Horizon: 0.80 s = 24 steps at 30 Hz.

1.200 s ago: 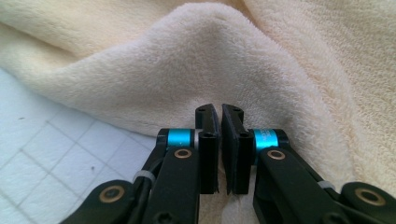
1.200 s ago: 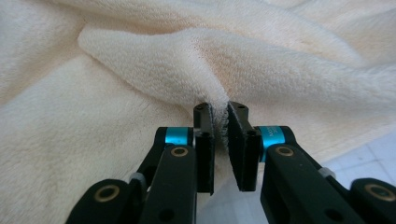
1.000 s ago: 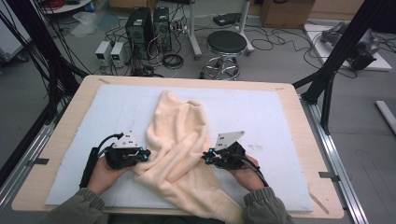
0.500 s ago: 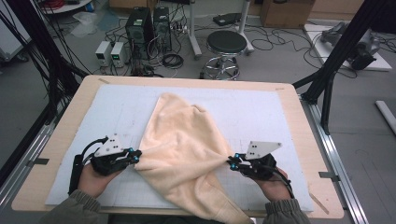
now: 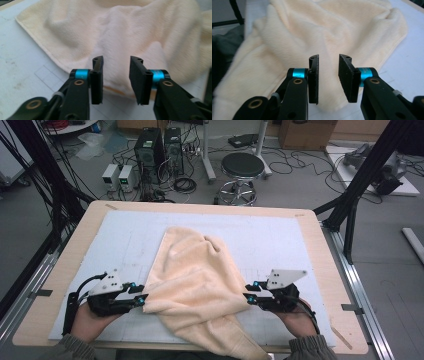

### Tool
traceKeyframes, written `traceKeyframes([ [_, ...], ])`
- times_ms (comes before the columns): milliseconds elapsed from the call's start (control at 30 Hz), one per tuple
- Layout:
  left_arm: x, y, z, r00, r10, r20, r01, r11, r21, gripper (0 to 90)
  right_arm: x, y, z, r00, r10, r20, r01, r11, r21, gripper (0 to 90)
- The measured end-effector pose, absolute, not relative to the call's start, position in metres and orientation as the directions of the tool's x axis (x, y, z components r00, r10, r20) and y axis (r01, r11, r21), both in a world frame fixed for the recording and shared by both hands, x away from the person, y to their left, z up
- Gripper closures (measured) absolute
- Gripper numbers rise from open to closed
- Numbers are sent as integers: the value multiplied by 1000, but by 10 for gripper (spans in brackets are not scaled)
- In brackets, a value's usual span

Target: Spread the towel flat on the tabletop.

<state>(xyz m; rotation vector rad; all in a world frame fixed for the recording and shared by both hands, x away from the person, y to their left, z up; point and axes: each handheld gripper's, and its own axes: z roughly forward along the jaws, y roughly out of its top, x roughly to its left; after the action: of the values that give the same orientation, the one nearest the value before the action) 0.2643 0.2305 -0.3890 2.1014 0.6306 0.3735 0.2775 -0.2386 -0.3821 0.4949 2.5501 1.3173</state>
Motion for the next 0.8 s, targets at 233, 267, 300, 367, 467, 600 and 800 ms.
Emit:
traceKeyframes([
  [233,313,216,-394,816,578,-5,309,-430,848,511,327,-215,-405,-908,414,-64,210,582,785,607],
  [267,320,214,-395,814,581,-5,315,-433,845,506,333,-212,-409,-908,414,-60,218,591,777,595],
  [300,324,213,-397,810,586,-5,319,-434,842,498,339,-208,-413,-907,418,-51,229,591,773,589],
  [367,335,210,-405,795,606,-10,341,-434,834,500,348,-206,-418,-901,432,-33,250,580,775,571],
  [467,348,208,-417,771,636,-19,400,-461,792,524,358,-205,-425,-890,455,-5,288,572,768,549],
  [600,360,207,-432,756,654,-42,472,-499,727,526,365,-206,-434,-878,479,20,339,591,732,554],
  [800,359,205,-435,763,646,-25,465,-521,716,677,366,-204,-439,-869,492,44,375,600,707,725],
])
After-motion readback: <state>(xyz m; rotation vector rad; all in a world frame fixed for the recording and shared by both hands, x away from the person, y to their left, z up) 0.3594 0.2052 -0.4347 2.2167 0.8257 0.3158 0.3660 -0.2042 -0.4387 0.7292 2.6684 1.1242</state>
